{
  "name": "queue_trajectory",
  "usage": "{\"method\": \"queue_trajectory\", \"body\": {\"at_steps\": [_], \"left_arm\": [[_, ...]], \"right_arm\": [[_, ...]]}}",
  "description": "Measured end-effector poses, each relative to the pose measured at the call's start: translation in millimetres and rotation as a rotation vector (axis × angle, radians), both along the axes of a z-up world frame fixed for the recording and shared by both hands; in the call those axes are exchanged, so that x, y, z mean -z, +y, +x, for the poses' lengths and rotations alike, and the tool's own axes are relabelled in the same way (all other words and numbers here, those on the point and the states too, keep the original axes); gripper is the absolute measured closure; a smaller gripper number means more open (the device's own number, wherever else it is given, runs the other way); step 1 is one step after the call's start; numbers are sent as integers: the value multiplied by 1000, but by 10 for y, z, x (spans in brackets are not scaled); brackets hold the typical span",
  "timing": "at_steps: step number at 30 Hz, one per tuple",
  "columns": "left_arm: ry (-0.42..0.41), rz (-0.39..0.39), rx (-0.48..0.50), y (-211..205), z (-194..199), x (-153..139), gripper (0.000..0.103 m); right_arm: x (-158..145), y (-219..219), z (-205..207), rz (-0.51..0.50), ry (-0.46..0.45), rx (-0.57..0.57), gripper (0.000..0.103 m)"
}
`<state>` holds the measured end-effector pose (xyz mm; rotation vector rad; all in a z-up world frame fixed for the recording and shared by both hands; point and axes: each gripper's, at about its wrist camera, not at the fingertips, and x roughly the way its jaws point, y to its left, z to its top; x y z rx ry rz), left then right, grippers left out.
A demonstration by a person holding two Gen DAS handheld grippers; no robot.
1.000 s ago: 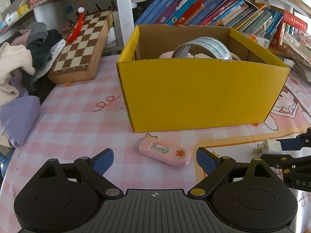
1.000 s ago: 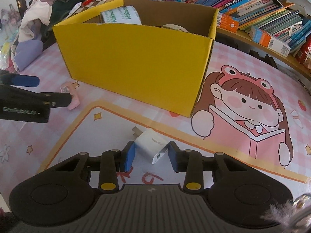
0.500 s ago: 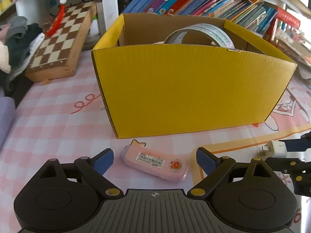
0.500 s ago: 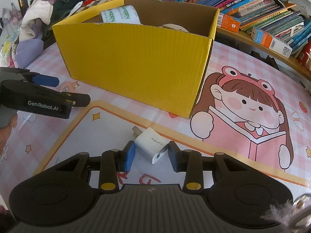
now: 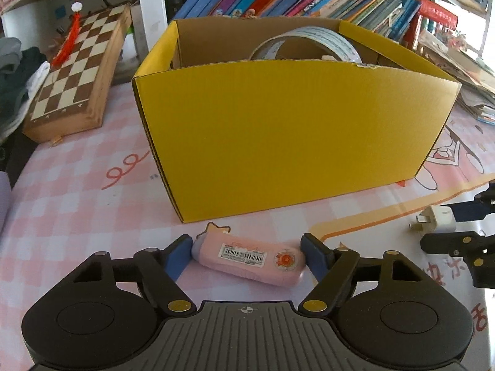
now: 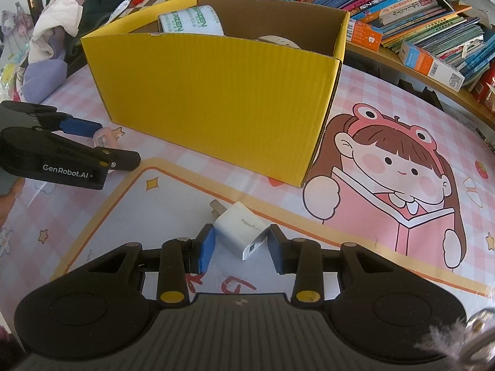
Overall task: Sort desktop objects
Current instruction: 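Lift the plug charger and pink eraser with both tools and carry them over the yellow box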
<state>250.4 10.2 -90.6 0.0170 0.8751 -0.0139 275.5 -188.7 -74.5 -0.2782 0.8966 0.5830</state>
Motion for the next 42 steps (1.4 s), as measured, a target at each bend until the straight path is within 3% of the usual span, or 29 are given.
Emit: {"method": "queue_trajectory", "body": {"at_steps": [21,42], "left_arm": [[-35,-49,-5,33,-408,-240,26],[-72,-47,72,-91,-802,-459,26]], "right_arm": [[-111,-3,-203,10,-20,12,68],[-242,-6,-657,15,-43,33,68]]}}
